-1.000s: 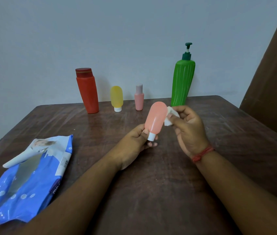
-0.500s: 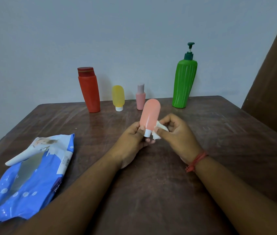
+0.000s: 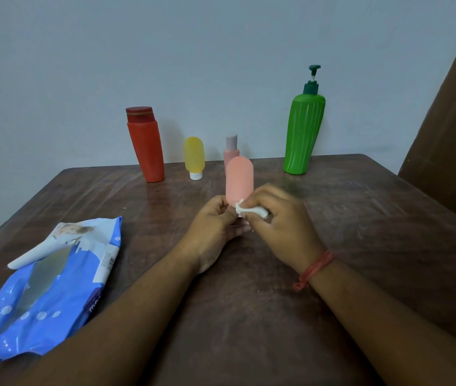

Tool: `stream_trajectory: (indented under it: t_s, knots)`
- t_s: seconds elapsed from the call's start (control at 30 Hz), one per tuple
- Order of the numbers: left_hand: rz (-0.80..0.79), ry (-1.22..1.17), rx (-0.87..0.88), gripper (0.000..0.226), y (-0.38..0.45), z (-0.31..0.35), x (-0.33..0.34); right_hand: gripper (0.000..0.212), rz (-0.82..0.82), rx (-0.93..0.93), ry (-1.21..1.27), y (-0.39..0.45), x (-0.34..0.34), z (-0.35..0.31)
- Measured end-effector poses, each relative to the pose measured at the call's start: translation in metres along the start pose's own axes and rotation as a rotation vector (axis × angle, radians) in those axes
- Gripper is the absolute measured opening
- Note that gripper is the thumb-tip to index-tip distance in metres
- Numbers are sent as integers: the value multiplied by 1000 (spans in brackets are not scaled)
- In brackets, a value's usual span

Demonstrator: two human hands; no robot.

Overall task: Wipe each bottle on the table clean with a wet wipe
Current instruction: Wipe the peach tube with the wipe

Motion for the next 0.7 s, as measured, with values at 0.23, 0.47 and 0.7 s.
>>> stream_trajectory:
  t_s: [0.23,0.47,0.7]
  knots:
    - [-12,-45,18,18,-3,6,-2,5,-36,-39,-46,-1,1,0]
    - [-7,7,40,25,-3,6,-3,8,-22,-1,-89,-1,-3,6]
    - [-13,529,126,22,-8,5,13,12,241,18,-255,11,-39,11]
Point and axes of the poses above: each hand's wrist, its own y-axis towards the middle knuckle, its own x-axis out of the palm, z = x × y, the point moved 8 cm from there along y, towards the middle knuckle, and after that the axes turned 13 degrees about -x, right-handed, at the moved point
